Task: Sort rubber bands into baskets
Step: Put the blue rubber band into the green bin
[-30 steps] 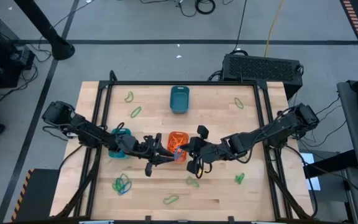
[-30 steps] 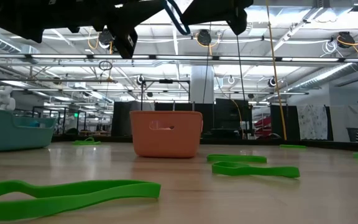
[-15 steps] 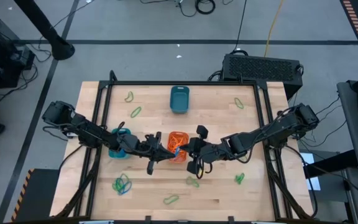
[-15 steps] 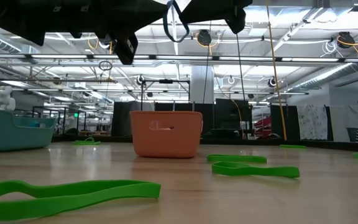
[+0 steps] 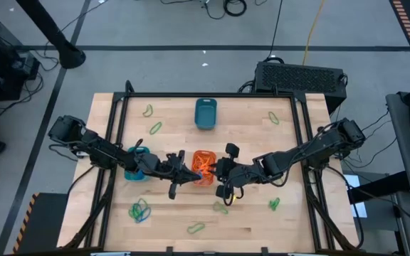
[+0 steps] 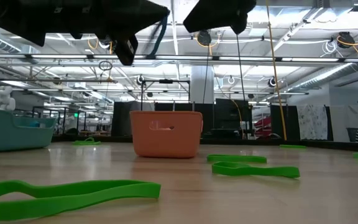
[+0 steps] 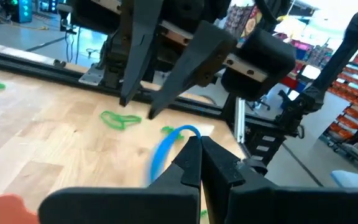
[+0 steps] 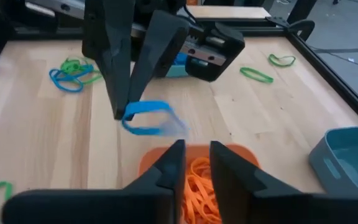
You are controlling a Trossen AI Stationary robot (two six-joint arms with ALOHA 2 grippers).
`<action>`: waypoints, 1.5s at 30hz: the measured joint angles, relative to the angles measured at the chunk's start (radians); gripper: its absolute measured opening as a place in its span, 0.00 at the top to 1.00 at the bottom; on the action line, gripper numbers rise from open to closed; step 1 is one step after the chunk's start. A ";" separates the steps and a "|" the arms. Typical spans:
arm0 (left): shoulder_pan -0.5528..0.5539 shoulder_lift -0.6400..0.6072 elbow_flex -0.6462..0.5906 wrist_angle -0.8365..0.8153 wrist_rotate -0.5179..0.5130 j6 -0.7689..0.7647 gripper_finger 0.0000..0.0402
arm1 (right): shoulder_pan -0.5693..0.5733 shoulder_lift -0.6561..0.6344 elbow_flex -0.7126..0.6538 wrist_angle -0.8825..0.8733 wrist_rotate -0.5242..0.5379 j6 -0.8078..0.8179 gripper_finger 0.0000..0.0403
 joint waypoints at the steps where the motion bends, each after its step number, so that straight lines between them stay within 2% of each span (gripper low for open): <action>1: 0.004 0.000 0.000 -0.014 0.000 0.000 0.99 | 0.000 0.000 0.000 -0.009 0.000 -0.002 0.80; 6: 0.033 -0.039 0.000 -0.212 -0.028 0.001 1.00 | 0.000 0.000 0.000 -0.069 -0.005 0.010 0.70; 11: 0.038 -0.190 0.000 -0.613 -0.075 -0.063 1.00 | 0.000 0.000 0.000 -0.136 -0.009 0.069 0.66; 18: 0.023 -0.486 0.000 -1.293 -0.105 -0.342 1.00 | 0.000 0.000 0.000 -0.155 -0.008 0.096 0.66; 24: -0.031 -0.644 0.000 -1.665 -0.106 -0.590 1.00 | 0.000 0.000 0.000 -0.155 -0.008 0.104 0.66; 31: -0.056 -0.687 -0.001 -1.926 -0.091 -0.772 1.00 | 0.000 0.000 0.000 -0.146 -0.008 0.104 0.66; 36: -0.056 -0.662 -0.002 -1.920 -0.039 -0.784 1.00 | 0.000 0.000 0.000 -0.146 -0.008 0.107 0.66; 41: -0.057 -0.642 0.000 -1.919 0.101 -0.809 1.00 | 0.000 0.000 0.000 -0.146 -0.008 0.108 0.66; 45: -0.056 -0.642 0.035 -1.965 0.125 -0.787 1.00 | 0.000 0.000 0.000 -0.146 -0.008 0.106 0.66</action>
